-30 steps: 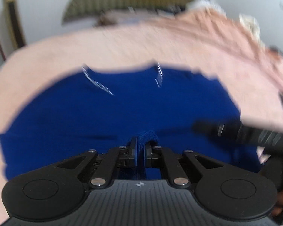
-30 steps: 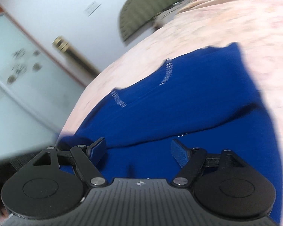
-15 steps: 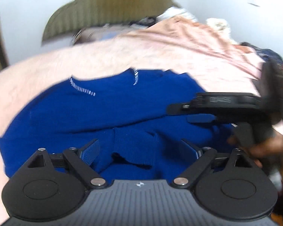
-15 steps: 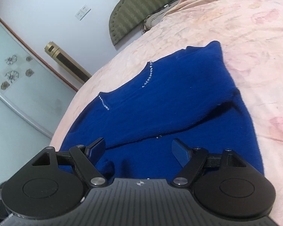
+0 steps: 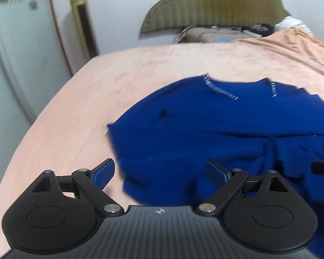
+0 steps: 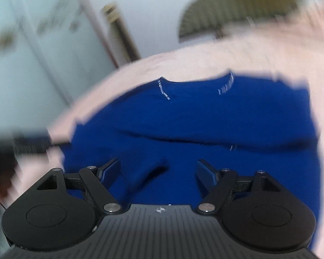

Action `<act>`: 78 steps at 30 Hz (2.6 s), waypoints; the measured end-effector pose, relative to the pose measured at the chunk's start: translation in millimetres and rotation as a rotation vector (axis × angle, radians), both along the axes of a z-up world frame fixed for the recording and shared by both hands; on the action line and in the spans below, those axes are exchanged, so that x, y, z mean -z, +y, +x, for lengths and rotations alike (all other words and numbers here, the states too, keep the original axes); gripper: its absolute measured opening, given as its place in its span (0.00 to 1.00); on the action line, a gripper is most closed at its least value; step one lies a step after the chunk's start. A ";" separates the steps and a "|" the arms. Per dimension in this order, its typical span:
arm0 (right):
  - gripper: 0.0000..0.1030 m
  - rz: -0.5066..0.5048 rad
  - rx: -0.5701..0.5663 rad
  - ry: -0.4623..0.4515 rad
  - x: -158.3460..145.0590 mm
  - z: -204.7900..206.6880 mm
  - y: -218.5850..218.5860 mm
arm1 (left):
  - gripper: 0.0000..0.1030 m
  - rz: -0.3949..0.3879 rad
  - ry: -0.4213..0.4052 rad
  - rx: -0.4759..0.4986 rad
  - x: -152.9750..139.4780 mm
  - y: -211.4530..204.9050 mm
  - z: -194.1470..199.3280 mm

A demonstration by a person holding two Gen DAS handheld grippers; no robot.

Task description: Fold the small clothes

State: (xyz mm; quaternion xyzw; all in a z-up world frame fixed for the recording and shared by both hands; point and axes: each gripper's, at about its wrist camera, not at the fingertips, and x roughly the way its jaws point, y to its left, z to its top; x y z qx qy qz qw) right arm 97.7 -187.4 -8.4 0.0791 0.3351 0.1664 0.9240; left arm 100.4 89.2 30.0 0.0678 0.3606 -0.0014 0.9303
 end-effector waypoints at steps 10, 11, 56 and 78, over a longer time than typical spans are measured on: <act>0.78 0.120 -0.103 0.126 6.5 13.1 19.9 | 0.89 0.033 -0.008 0.056 8.7 -14.6 -10.8; 0.77 0.210 -0.074 0.155 9.8 16.8 11.0 | 0.89 0.041 -0.007 0.069 10.3 -18.3 -11.3; 0.45 0.609 0.524 0.159 50.4 6.8 -91.2 | 0.89 -0.106 0.025 -0.163 -6.1 35.5 82.0; 0.09 0.153 0.311 -0.198 -57.7 44.7 -66.0 | 0.04 -0.208 -0.027 -0.280 -16.1 55.9 130.6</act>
